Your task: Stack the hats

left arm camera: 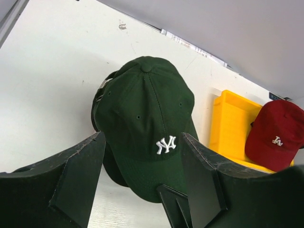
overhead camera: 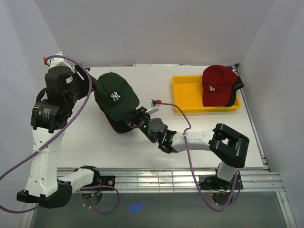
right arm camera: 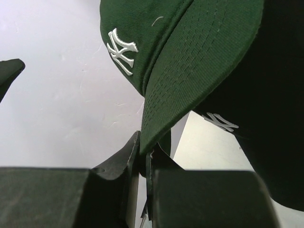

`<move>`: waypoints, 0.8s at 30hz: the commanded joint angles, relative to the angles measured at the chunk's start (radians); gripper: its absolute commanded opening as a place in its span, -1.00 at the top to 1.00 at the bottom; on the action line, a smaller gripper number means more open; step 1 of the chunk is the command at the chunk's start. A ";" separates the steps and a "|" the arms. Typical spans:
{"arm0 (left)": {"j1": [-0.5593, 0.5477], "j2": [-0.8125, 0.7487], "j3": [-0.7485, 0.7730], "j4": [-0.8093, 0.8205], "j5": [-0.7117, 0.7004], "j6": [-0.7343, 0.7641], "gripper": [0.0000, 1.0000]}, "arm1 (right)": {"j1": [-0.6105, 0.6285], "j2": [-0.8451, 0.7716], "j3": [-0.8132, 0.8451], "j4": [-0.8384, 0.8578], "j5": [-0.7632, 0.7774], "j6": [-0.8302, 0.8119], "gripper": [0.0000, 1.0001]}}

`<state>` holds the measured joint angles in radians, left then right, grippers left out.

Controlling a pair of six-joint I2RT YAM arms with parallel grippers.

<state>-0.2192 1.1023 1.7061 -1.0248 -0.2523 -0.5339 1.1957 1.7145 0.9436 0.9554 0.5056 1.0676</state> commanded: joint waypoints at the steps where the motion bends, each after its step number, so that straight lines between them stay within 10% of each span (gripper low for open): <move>1: -0.005 0.011 -0.008 -0.006 -0.022 0.022 -0.48 | 0.018 -0.023 -0.008 0.085 0.045 0.017 0.84; 24: -0.005 0.281 -0.017 0.038 -0.039 0.092 -0.44 | 0.022 0.046 -0.072 0.078 -0.010 0.143 0.66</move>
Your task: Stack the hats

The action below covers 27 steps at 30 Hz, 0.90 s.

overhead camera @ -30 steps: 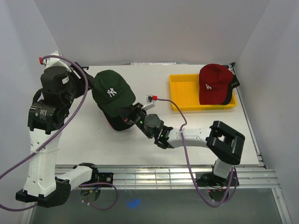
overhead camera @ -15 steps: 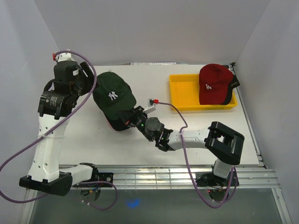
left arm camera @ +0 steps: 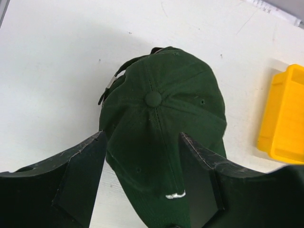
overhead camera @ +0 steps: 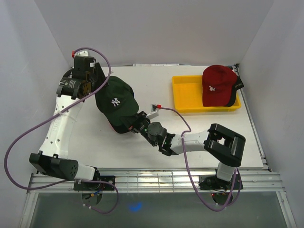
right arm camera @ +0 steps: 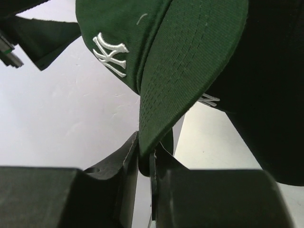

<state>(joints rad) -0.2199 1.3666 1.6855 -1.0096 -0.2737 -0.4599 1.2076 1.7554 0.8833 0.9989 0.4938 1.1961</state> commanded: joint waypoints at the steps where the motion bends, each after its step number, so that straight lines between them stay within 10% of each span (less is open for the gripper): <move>1: -0.004 0.026 0.003 0.025 -0.018 0.018 -0.44 | 0.010 0.009 -0.012 0.035 -0.001 0.014 0.62; 13: -0.009 0.071 -0.003 0.042 -0.035 0.035 -0.42 | 0.010 -0.013 -0.047 0.020 -0.049 -0.019 -0.25; 27: -0.009 0.068 0.005 0.034 -0.035 0.063 -0.41 | -0.094 -0.093 -0.141 -0.011 -0.155 -0.036 -0.25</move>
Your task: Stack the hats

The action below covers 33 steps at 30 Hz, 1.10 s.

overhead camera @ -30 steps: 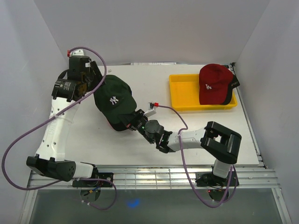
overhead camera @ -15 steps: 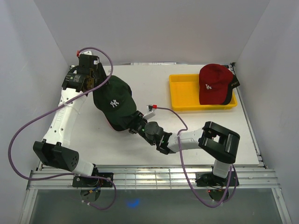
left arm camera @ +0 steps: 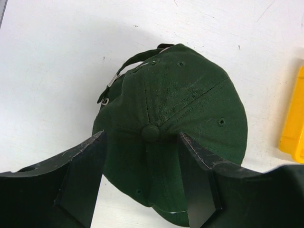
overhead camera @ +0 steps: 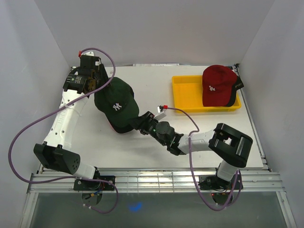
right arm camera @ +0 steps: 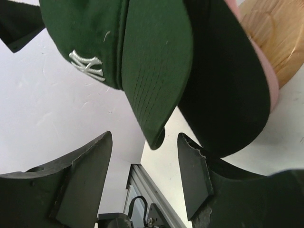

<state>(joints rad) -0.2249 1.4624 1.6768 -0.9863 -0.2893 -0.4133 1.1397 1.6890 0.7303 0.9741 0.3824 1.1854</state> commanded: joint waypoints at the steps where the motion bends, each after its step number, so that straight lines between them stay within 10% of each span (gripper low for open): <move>1: -0.005 -0.027 0.015 0.006 -0.022 0.018 -0.41 | -0.029 -0.026 0.014 0.011 -0.046 -0.030 -0.26; 10: -0.004 -0.022 0.015 0.001 -0.028 0.021 -0.41 | -0.133 0.018 0.066 0.015 -0.186 -0.059 -0.21; 25: -0.007 -0.020 0.024 -0.006 -0.033 0.022 -0.41 | -0.150 0.075 0.064 0.037 -0.270 0.008 0.84; 33: -0.024 -0.014 0.023 -0.012 -0.047 0.021 -0.41 | -0.184 0.204 -0.126 0.432 -0.269 0.299 0.84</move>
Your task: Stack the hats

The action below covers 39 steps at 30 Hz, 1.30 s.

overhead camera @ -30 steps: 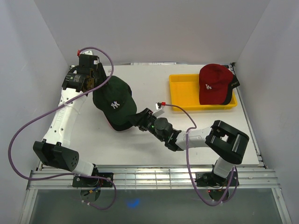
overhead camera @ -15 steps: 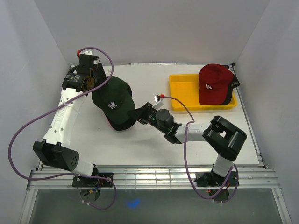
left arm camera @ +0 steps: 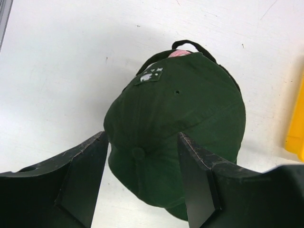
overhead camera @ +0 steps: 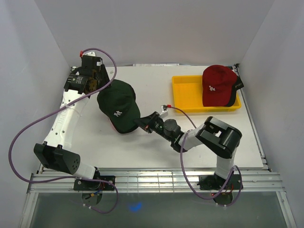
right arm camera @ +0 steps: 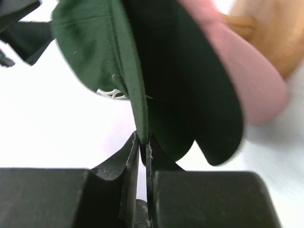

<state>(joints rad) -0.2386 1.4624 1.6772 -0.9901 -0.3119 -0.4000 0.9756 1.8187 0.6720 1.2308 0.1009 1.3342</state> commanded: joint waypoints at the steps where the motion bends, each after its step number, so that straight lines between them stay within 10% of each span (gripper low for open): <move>1: -0.010 -0.013 0.022 -0.009 -0.027 0.006 -0.40 | -0.023 0.089 -0.075 0.205 0.008 0.173 0.84; 39: -0.019 -0.062 -0.077 -0.010 -0.073 -0.013 -0.40 | -0.143 0.119 -0.098 -0.261 -0.271 0.231 0.84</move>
<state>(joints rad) -0.2527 1.4532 1.6096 -0.9951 -0.3611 -0.4053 0.8570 1.9202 0.6392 1.2434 -0.1268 1.5925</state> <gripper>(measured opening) 0.703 0.137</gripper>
